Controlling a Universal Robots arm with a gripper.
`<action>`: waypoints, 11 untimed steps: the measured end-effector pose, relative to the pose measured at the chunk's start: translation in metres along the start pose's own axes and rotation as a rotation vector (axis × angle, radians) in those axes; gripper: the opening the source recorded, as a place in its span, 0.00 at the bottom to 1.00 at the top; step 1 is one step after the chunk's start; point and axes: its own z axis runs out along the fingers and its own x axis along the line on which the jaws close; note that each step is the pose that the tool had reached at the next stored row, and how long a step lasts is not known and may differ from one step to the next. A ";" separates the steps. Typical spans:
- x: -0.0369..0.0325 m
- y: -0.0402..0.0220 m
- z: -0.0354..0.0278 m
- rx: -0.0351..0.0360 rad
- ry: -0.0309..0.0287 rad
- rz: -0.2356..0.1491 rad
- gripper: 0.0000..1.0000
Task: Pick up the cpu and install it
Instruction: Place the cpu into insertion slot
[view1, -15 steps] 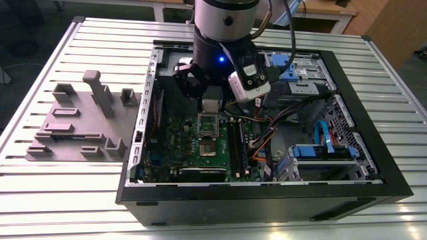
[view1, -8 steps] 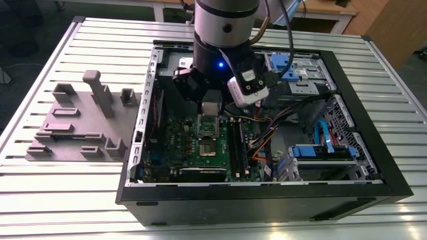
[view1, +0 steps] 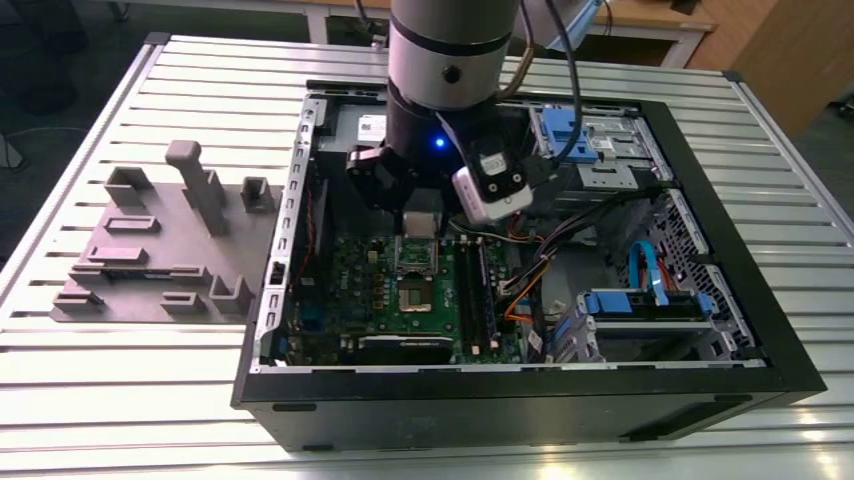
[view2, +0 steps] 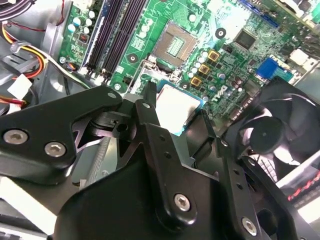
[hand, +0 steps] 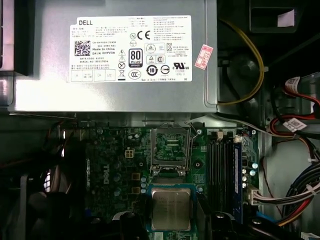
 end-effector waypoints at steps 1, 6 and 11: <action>0.0000 -0.0001 0.0018 -0.0001 0.0000 0.000 0.47; -0.0002 -0.0005 0.0109 0.0000 0.0000 0.000 0.47; -0.0004 -0.0040 0.0198 0.0000 0.0000 0.000 0.47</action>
